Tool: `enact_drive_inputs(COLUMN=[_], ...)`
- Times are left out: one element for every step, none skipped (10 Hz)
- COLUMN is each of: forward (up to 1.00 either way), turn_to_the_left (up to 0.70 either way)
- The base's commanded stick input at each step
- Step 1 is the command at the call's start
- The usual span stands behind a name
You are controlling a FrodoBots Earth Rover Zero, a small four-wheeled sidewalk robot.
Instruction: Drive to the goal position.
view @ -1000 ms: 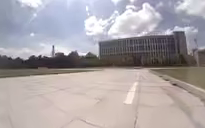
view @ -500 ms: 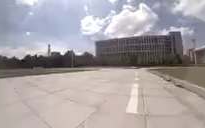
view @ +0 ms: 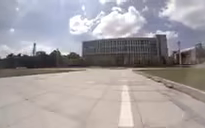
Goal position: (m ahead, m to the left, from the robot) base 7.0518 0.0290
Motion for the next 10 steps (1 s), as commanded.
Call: enact_drive_inputs(forward=[0.70, 0.70, 0.70, 0.70, 0.70, 0.70, 0.70, 0.70, 0.70, 0.70], turn_to_the_left=[0.00, 0.00, 0.00, 0.00, 0.00, -0.32, -0.35, -0.10, 0.00, 0.00])
